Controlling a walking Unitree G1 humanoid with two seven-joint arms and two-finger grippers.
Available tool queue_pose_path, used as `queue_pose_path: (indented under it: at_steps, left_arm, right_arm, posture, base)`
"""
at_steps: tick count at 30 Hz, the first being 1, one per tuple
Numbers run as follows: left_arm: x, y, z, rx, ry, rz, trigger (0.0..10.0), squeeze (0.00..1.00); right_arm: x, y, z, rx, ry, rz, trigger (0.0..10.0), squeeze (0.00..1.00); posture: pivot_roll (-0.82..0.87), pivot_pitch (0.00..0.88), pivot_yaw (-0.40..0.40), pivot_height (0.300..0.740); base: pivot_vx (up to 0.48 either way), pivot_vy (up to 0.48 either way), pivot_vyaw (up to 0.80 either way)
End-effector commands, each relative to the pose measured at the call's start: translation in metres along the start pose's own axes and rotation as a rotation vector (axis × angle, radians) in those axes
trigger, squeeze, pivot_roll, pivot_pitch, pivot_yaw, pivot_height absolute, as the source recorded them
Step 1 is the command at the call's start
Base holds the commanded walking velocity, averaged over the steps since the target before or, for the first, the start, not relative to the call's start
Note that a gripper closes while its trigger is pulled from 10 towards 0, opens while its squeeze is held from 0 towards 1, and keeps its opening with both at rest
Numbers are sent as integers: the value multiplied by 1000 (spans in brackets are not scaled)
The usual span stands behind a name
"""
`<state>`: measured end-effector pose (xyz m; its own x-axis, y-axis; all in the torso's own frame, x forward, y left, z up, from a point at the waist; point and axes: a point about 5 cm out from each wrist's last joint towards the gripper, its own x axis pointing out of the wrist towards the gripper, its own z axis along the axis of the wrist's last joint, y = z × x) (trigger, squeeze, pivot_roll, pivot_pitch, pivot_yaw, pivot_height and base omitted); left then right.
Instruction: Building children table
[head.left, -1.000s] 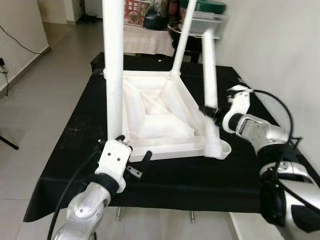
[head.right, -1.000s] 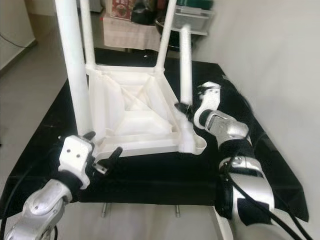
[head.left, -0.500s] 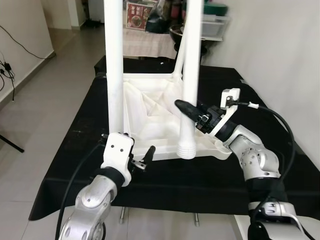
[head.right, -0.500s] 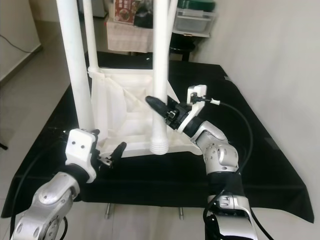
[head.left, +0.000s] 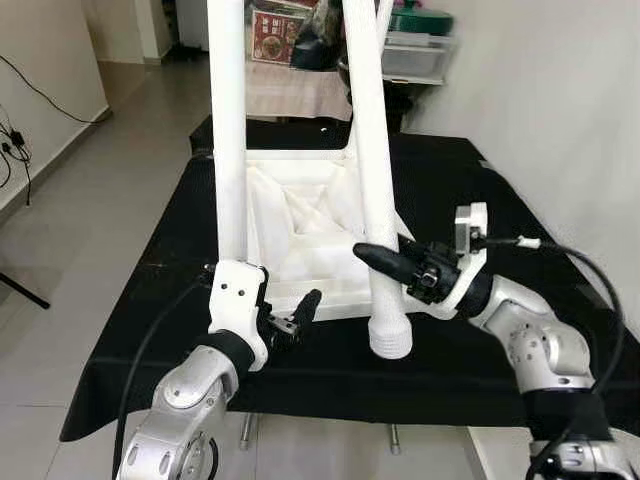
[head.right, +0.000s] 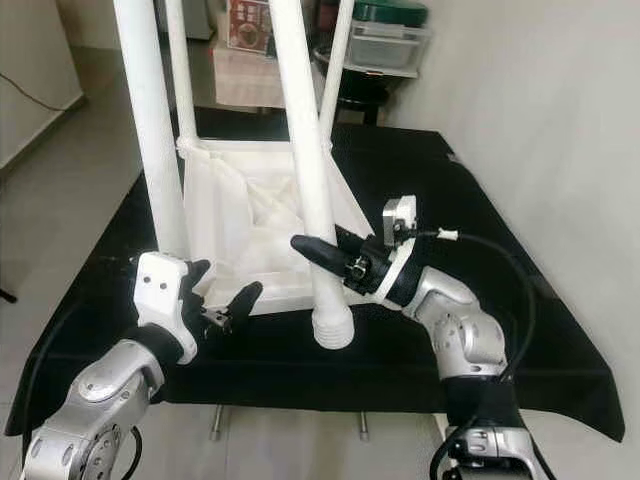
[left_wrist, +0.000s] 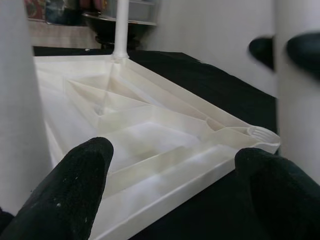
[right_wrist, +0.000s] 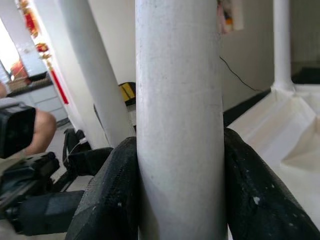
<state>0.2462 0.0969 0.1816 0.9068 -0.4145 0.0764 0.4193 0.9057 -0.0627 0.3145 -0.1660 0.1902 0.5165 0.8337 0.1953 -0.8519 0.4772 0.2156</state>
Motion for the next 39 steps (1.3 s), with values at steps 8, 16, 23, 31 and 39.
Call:
queue_pose_path:
  at_steps: [8,16,23,31,39]
  left_arm:
    - [0,-1,1,-26,3,0,10000,0]
    - [-1,-2,0,-22,6,1,10000,0]
    - [-1,-2,1,-21,4,1,10000,0]
    - [1,-2,13,-20,-47,-10,10000,0]
    - [0,2,53,-99,-246,-57,10000,0]
  right_arm:
    - [4,5,-9,16,11,-44,10000,0]
    - [10,5,-13,17,17,-78,10000,0]
    - [14,3,-15,7,22,-131,10000,0]
    - [21,2,-28,-23,77,-208,10000,0]
    - [24,-6,-34,-72,139,-279,10000,0]
  posture:
    - [-104,0,-112,740]
    - [-102,0,-116,740]
    - [-104,0,-115,740]
    - [-104,0,-114,740]
    - [-103,0,-116,740]
  base:
    - [-255,0,0]
    - [-252,0,0]
    - [-206,0,0]
    - [0,0,0]
    - [0,0,0]
